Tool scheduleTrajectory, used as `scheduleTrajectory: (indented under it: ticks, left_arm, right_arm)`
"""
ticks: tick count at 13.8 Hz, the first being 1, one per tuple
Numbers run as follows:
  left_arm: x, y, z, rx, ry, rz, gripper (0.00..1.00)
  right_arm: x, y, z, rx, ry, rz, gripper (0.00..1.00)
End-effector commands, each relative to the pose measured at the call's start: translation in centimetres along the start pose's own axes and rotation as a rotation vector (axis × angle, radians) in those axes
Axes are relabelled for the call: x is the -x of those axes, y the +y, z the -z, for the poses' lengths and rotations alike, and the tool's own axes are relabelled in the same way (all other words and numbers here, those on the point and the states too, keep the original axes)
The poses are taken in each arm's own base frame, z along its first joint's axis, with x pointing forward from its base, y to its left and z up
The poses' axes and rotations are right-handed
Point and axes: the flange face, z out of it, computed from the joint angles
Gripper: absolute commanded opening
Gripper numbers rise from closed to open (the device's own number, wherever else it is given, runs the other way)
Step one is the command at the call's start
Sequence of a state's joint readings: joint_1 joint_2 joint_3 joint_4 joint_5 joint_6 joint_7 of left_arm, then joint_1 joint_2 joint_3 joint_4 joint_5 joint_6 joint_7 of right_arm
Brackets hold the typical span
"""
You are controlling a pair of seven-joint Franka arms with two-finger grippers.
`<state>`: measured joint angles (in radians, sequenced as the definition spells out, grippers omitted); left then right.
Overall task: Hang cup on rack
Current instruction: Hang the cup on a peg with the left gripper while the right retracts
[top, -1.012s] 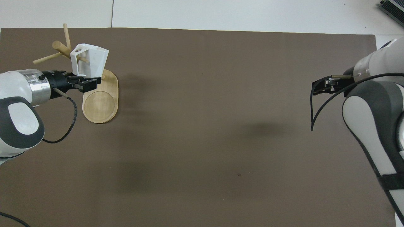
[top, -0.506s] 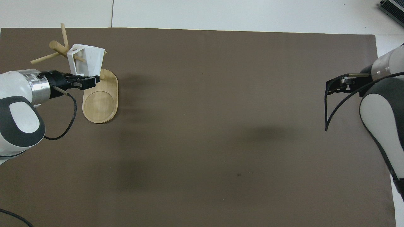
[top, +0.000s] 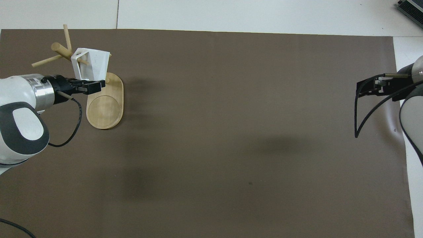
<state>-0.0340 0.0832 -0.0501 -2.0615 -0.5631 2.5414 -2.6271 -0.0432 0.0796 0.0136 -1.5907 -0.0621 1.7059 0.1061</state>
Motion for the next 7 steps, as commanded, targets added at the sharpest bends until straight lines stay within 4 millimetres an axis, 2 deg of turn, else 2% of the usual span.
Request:
scheduleTrajectory:
  ticks: [1, 2, 5, 7]
  left_arm:
    - [-0.4, -0.3, 0.1, 0.012, -0.003, 0.007, 0.49]
    - [-0.4, -0.4, 0.1, 0.008, 0.004, 0.006, 0.58]
    - [-0.4, -0.4, 0.1, -0.001, 0.03, -0.01, 1.0]
    - [-0.1, -0.2, 0.5, -0.002, 0.043, -0.019, 1.0]
  right_arm:
    - [0.7, 0.5, 1.1, 0.01, -0.01, 0.008, 1.0]
    - [0.8, 0.6, 1.2, 0.01, -0.007, 0.006, 1.0]
    - [0.9, 1.4, 1.4, 0.001, -0.006, -0.01, 1.0]
    - [1.2, 2.3, 2.1, -0.001, 0.003, -0.025, 1.0]
